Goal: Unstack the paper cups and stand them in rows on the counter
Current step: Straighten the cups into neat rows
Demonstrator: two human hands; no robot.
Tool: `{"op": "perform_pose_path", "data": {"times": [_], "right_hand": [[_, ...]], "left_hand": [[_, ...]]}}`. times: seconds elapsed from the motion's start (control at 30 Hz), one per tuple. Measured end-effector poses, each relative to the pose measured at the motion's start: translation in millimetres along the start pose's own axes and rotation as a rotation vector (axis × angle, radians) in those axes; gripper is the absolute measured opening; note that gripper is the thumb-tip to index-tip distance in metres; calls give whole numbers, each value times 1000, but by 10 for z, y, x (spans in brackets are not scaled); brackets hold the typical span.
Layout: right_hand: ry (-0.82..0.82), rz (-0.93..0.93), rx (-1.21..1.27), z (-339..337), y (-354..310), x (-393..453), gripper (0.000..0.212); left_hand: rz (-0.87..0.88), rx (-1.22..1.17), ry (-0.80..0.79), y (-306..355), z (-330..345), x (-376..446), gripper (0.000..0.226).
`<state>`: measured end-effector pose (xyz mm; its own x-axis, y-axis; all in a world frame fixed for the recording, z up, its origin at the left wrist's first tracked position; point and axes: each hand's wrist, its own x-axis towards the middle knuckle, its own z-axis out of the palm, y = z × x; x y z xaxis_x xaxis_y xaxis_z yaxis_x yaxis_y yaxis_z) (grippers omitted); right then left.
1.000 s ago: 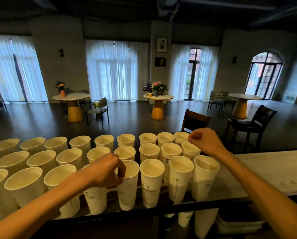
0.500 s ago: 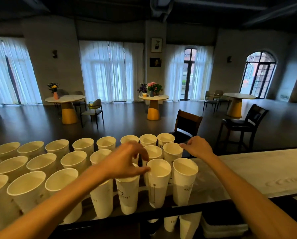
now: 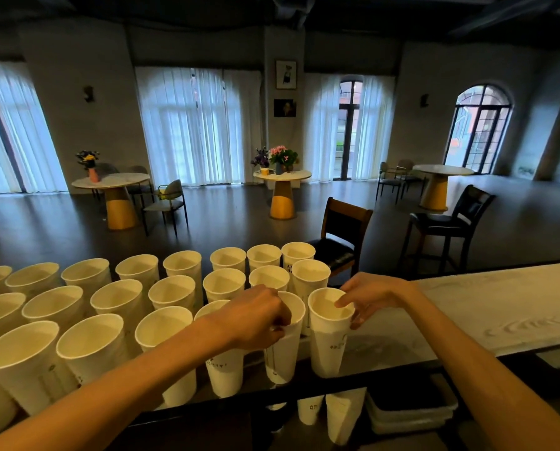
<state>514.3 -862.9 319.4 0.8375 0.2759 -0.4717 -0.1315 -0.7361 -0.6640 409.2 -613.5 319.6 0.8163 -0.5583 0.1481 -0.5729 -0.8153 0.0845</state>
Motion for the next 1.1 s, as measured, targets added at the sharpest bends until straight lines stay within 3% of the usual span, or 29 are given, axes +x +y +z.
{"op": "perform_pose_path", "data": {"times": [0.17,0.57,0.63,0.73,0.8,0.97,1.1], "right_hand": [[-17,-7,57,62,47,36,33],[17,-22,-50,37,16,-11,49],[101,-77,-31,-9,1,37,53],[274,-171,-19,-68,-61,60,36],[419,-211,-51,-102,-110,84,42],[674,-368,-142,-120,-280,140,47],[781,-405,-109,-133,-342,252,39]], "left_hand": [[-3,-8,-30,-46,8,-19,23],[25,28,-2,-33,-2,-43,27],[22,25,11,-43,-14,-68,29],[15,-10,65,-91,-66,-104,37],[-3,-30,115,-158,-148,-130,39],[-254,-78,258,-748,-468,-122,19],[-403,52,229,-1381,-567,-49,18]]}}
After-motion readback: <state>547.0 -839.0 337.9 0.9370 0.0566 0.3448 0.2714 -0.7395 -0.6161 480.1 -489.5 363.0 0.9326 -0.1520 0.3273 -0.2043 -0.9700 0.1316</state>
